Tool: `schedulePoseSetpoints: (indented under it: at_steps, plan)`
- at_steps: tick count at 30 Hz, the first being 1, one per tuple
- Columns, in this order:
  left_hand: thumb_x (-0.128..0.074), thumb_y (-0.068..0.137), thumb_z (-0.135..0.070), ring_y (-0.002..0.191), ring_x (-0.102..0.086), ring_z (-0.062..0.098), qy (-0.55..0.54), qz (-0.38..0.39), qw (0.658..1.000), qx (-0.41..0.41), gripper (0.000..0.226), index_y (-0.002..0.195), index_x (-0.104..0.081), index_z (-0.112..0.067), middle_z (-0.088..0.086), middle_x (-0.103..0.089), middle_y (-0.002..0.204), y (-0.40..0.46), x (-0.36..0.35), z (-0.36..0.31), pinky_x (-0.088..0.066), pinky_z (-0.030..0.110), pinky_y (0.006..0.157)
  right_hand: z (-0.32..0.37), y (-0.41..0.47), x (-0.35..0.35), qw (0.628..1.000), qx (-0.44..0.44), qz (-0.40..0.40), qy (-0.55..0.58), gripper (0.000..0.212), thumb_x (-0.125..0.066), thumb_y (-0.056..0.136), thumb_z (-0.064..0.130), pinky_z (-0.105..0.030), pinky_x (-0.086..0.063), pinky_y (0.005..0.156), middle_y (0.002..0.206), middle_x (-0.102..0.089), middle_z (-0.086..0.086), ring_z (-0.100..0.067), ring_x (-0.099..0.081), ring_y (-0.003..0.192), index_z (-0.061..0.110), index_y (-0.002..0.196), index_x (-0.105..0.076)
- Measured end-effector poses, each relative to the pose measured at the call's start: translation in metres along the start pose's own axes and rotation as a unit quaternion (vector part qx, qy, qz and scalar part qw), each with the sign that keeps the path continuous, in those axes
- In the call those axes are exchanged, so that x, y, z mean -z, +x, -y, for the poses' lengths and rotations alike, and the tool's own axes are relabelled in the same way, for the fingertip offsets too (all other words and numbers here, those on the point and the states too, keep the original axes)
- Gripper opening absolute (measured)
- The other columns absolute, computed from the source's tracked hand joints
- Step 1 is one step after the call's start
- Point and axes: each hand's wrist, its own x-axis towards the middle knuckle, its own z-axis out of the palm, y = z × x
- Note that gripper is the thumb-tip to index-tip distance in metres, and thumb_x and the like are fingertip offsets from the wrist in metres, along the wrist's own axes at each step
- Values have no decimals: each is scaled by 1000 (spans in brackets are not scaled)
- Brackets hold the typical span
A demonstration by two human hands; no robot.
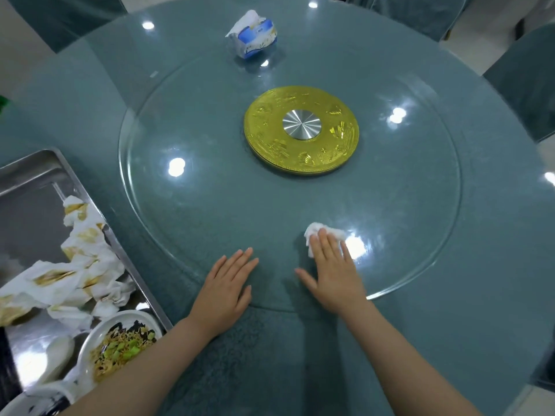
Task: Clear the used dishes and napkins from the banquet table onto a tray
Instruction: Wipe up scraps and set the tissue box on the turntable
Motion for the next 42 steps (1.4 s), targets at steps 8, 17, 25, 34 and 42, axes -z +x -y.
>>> schedulePoseSetpoints:
  at_steps: [8,17,25,34,42]
  plan:
    - [-37,94,-34,148,-8,8,-1,10,1000,0,56,149,-33,-23,-7,-18,160,1,-3,-14,-9,36,119,-8,95,20,995,-96,-2,26,86,-20,89,70,-40,2,120,162,-8,-6,-20,-5,149,14,154,-14]
    - [-37,94,-32,148,-9,9,-8,12,1000,2,57,150,-31,-22,-6,-17,161,1,-3,-13,-8,36,119,39,-48,-5,995,75,32,51,78,-25,94,66,-41,-13,117,160,-19,-1,-16,-16,148,13,152,-27]
    - [-38,94,-33,148,-8,8,7,29,1000,2,57,150,-31,-23,-8,-15,161,2,4,-7,-10,37,119,27,176,36,997,-18,41,62,82,-25,94,65,-37,-2,120,162,-8,-9,-21,-5,150,10,154,-14]
    - [-43,93,-32,148,-10,8,4,38,999,0,57,149,-32,-24,-8,-15,161,3,5,1,-13,38,118,64,78,13,994,71,35,72,92,-22,88,73,-32,-2,121,162,-8,-6,-18,-5,150,9,154,-17]
    - [-40,94,-35,148,-11,8,21,30,999,-4,57,149,-32,-25,-8,-18,160,3,2,-4,-12,35,119,-14,79,21,999,-16,21,42,88,-34,89,68,-35,-14,118,162,-10,-6,-22,-12,149,12,154,-16]
